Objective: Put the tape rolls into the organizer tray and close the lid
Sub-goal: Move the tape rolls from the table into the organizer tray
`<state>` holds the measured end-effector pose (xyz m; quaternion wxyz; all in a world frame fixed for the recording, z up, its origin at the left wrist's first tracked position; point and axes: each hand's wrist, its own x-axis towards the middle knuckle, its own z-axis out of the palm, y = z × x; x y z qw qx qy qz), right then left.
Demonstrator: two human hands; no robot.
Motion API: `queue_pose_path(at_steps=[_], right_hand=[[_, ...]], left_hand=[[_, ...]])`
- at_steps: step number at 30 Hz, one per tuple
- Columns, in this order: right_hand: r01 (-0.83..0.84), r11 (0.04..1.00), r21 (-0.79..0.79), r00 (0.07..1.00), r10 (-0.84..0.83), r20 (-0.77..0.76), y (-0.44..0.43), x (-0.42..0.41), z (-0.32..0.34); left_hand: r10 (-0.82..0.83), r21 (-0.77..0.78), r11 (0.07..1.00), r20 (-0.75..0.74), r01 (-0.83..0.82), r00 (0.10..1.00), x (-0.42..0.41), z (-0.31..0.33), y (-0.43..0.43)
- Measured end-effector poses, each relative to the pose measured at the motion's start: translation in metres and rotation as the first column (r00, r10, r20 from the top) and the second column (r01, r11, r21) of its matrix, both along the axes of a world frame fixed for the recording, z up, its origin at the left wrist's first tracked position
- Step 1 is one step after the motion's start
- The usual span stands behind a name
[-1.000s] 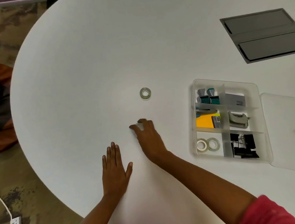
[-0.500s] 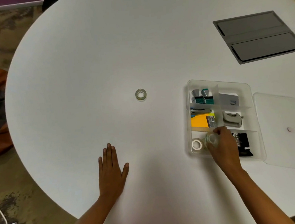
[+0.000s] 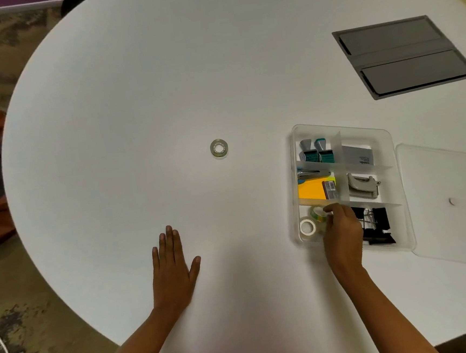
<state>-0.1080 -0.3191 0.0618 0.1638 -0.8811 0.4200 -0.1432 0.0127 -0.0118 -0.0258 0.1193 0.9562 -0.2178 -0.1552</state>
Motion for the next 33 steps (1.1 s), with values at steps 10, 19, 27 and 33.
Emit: queue_pose_path(at_steps=[10,19,27,33], right_hand=[[-0.389,0.920,0.050,0.907,0.373,0.198,0.011,0.125,0.029],[-0.614,0.755,0.231,0.728,0.655,-0.203,0.026,0.237,-0.004],[-0.658,0.742,0.130,0.658,0.650,-0.381,0.025,0.253,-0.022],[-0.550,0.814,0.187,0.818,0.570,-0.075,0.019,0.230,-0.002]], left_hand=[[-0.043,-0.011,0.999,-0.015,0.043,0.999,0.003,0.002,0.000],[-0.049,-0.002,0.999,-0.032,0.049,0.998,0.006,0.003,0.002],[-0.066,0.021,0.998,-0.037,0.067,0.997,0.008,0.004,0.002],[-0.066,0.016,0.998,-0.057,0.067,0.996,0.008,0.005,0.002]])
